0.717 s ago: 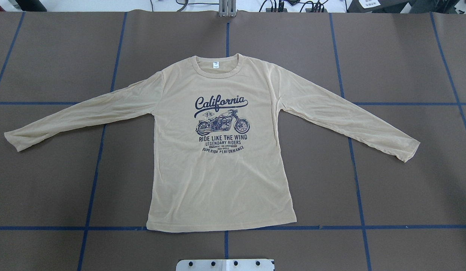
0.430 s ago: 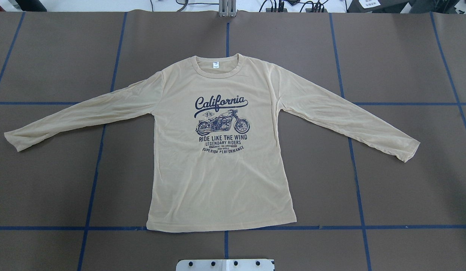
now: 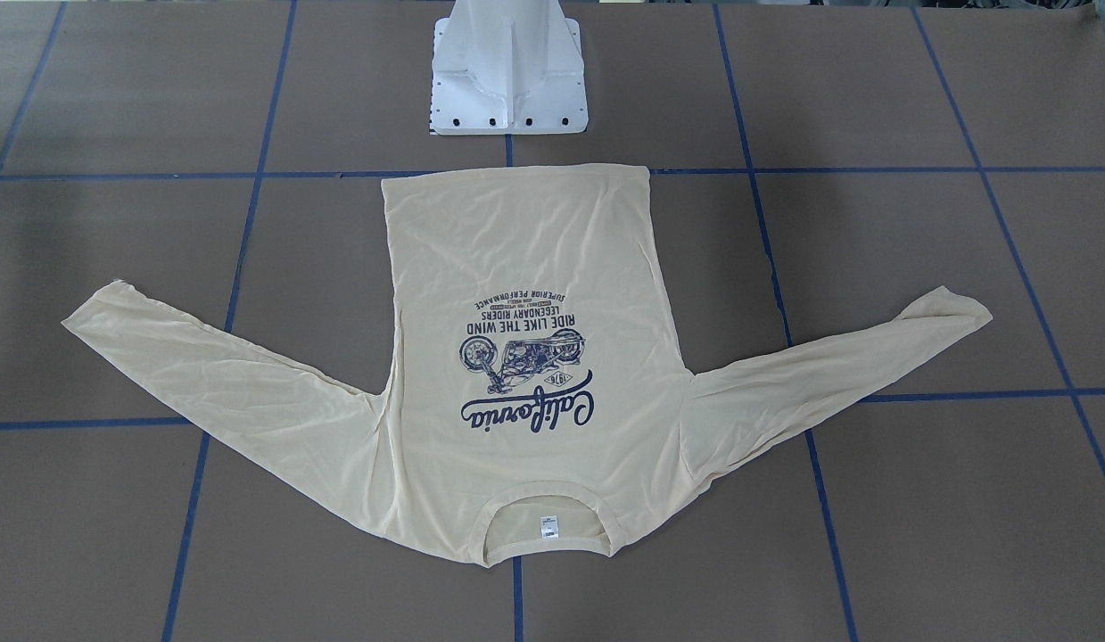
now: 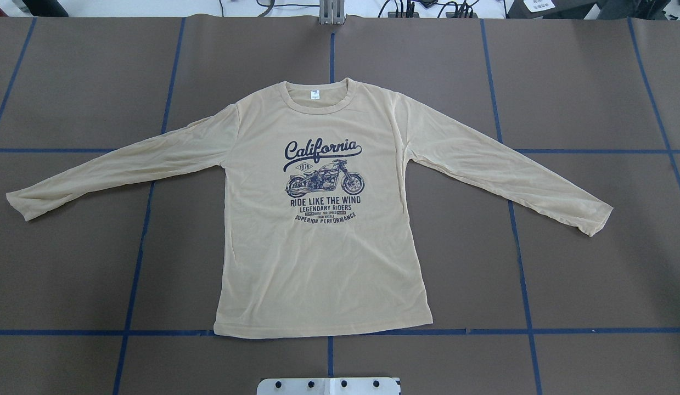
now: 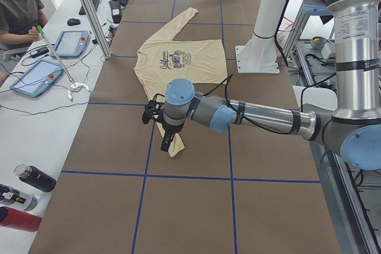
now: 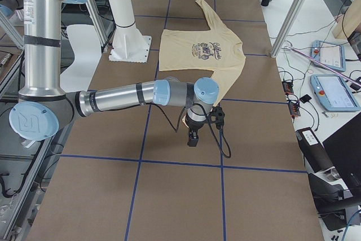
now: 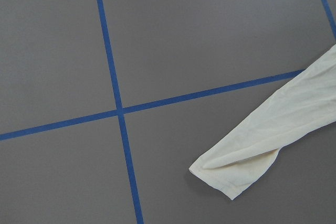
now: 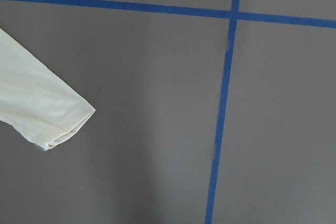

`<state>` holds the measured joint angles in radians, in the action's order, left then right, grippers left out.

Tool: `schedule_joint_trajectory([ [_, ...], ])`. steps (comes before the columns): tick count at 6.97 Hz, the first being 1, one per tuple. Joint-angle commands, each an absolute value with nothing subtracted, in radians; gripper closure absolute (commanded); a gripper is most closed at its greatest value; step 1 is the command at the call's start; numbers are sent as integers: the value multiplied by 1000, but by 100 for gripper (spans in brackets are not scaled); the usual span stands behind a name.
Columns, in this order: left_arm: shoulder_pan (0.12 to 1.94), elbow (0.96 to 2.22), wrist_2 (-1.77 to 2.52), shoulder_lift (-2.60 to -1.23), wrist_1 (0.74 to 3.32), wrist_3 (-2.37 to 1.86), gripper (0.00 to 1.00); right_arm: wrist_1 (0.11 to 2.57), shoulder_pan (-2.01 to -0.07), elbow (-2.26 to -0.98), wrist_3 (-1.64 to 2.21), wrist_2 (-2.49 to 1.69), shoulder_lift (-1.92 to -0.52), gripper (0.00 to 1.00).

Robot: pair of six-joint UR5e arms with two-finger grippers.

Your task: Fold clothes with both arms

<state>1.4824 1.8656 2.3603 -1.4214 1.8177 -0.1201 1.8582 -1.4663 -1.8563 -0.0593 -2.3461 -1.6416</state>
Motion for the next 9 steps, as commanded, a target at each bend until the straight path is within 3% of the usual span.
schedule_joint_trajectory([
  [1,1482,1870,2361,-1419,1818,-123,0,1853,-1463,-1862,-58,-2347,-1634,0],
  [6,1450,1876,2376,-1424,1855,-123,0,1722,-1373,-1853,10,-2349,-1629,0],
  [9,1448,1872,2378,-1425,1856,-124,0,1347,-1232,-1693,429,-2350,-1606,0],
])
